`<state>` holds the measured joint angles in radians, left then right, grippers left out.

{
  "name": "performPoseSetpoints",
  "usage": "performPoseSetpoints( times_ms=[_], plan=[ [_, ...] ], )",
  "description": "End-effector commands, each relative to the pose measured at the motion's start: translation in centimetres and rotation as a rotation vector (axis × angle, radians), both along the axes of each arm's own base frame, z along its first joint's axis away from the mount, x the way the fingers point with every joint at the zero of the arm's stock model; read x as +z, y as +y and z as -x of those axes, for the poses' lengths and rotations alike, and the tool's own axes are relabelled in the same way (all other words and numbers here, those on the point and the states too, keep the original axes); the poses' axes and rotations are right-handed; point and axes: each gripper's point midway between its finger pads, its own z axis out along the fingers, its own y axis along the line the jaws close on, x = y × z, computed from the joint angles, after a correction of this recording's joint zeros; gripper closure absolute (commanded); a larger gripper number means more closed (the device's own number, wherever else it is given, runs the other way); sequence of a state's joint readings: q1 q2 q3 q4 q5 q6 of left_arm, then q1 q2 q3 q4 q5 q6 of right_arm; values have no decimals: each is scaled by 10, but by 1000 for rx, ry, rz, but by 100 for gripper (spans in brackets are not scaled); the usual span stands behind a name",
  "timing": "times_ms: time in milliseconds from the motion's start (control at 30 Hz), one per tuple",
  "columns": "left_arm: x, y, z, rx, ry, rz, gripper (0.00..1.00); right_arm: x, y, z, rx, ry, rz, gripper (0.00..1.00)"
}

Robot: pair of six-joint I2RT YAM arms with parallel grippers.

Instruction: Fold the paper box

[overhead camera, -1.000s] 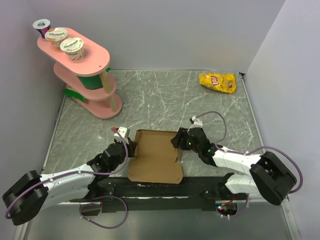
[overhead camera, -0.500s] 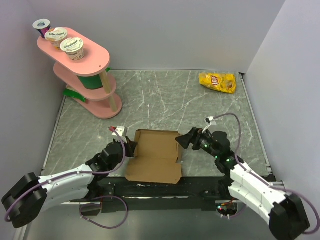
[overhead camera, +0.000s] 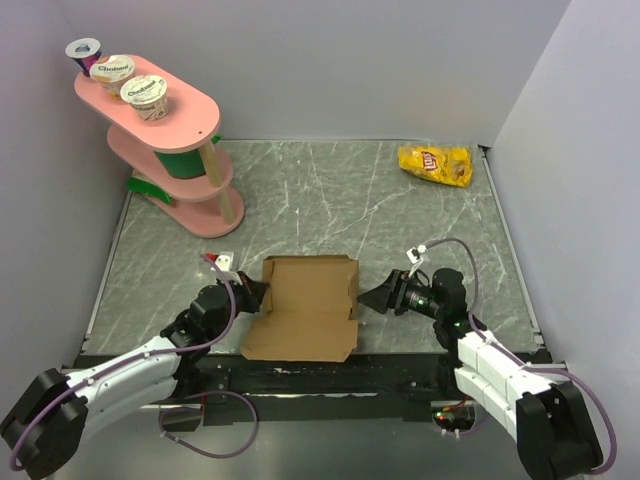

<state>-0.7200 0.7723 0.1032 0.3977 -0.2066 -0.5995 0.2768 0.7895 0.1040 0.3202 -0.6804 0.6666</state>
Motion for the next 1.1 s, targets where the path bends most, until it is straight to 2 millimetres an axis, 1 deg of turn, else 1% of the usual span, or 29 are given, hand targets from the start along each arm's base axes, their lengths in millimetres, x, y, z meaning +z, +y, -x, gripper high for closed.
performPoseSetpoints(
  times_ms=[0, 233, 367, 533, 567, 600, 633, 700, 733, 867, 900, 967, 1000, 1067],
  plan=[
    [10, -7, -1, -19, -11, 47, 99, 41, 12, -8, 68, -171, -93, 25],
    [9, -8, 0, -28, -13, 43, 99, 40, 18, -14, 85, -169, -94, 26],
    [10, -9, -1, -31, -13, 43, 99, 36, 27, -13, 102, -153, -87, 30],
    [9, -9, -1, -33, -12, 38, 99, 33, 35, -19, 76, -137, -66, 36],
    [10, -9, -1, -32, -13, 39, 99, 28, 35, -21, 64, -117, -54, 37],
    [10, -9, -1, -32, -15, 39, 99, 29, 35, -23, 55, -113, -48, 38],
    [10, -8, 0, -32, -16, 41, 99, 26, 33, -27, 27, -107, -33, 38],
    [10, -8, 0, -29, -18, 43, 99, 22, 35, -28, 16, -78, -1, 37],
    [10, -8, 0, -29, -18, 43, 99, 20, 35, -32, -5, -85, 23, 37],
    [11, -9, -1, -33, -20, 39, 99, 15, 42, -32, -7, -71, 82, 37],
    [10, -9, -1, -34, -18, 38, 99, 18, 44, -33, -7, -74, 85, 38],
    [9, -9, -1, -34, -16, 37, 99, 12, 46, -35, -16, -58, 106, 39],
    [10, -9, -1, -34, -19, 39, 99, 13, 50, -34, -5, -58, 113, 40],
    [9, -8, 0, -32, -17, 39, 99, 7, 49, -34, -20, -47, 144, 42]
  ],
)
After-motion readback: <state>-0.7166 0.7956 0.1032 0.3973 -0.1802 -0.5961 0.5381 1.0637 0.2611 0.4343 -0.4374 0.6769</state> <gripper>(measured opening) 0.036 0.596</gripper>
